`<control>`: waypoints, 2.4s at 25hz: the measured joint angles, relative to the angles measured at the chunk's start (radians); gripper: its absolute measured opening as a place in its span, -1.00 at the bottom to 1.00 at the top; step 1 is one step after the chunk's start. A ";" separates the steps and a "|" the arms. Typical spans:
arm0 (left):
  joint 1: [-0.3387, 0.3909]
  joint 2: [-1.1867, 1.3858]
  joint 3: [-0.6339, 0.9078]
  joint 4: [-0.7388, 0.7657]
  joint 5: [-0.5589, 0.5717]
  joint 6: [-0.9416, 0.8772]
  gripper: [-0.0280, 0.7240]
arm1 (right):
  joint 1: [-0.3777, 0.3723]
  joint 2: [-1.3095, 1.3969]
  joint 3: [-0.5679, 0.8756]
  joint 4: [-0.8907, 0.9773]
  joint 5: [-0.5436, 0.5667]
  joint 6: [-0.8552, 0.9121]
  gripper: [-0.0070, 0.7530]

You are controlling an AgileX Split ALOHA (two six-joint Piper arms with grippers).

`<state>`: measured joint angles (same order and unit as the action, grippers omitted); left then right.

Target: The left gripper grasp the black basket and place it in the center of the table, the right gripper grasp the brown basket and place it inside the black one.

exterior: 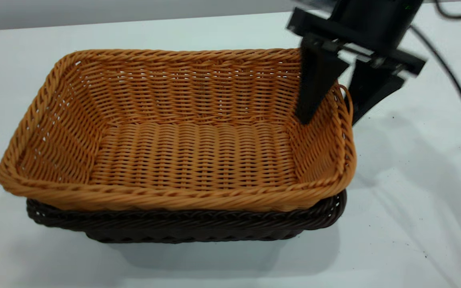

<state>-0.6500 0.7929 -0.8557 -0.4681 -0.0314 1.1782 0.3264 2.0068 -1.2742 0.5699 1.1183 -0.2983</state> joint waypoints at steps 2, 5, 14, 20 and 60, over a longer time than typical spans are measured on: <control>0.000 0.000 0.000 -0.001 0.011 -0.001 0.41 | -0.001 -0.030 0.000 -0.001 -0.007 0.016 0.13; 0.000 0.000 0.000 -0.002 0.019 -0.001 0.41 | -0.001 -0.083 0.000 -0.038 -0.009 0.039 0.14; 0.000 -0.001 0.000 -0.005 0.110 -0.062 0.38 | -0.001 -0.292 0.000 -0.183 -0.020 0.123 0.12; 0.000 -0.029 0.000 0.007 0.258 -0.137 0.21 | -0.001 -0.496 0.000 -0.273 -0.059 0.130 0.07; 0.535 -0.762 0.000 0.099 1.242 -0.645 -0.93 | -0.232 -1.685 -0.109 -0.550 0.103 0.236 -0.97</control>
<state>-0.1150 0.0310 -0.8557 -0.3688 1.2103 0.5329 0.0940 0.3219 -1.3835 0.0203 1.2218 -0.0625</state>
